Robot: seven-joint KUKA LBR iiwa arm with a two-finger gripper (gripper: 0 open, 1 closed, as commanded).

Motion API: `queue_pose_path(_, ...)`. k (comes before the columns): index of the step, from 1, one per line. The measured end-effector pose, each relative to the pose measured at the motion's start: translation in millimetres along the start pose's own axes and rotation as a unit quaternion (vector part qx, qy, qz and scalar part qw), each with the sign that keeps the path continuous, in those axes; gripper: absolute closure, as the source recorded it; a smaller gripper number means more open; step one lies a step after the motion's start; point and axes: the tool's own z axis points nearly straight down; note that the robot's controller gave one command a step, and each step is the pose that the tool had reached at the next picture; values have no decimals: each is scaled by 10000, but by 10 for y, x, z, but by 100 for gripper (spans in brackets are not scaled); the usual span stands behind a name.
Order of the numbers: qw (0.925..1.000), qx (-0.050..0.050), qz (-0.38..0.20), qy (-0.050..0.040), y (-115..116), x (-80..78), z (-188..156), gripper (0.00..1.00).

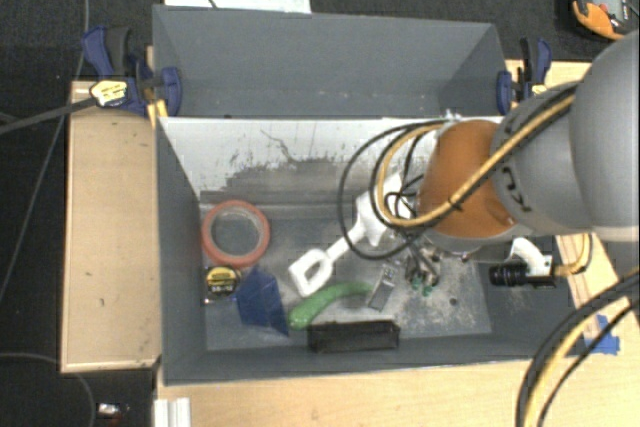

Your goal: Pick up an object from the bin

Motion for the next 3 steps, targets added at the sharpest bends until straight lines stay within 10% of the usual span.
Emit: queue_pose_path(3,9949,0,1010,-16,215,-21,-11,0)
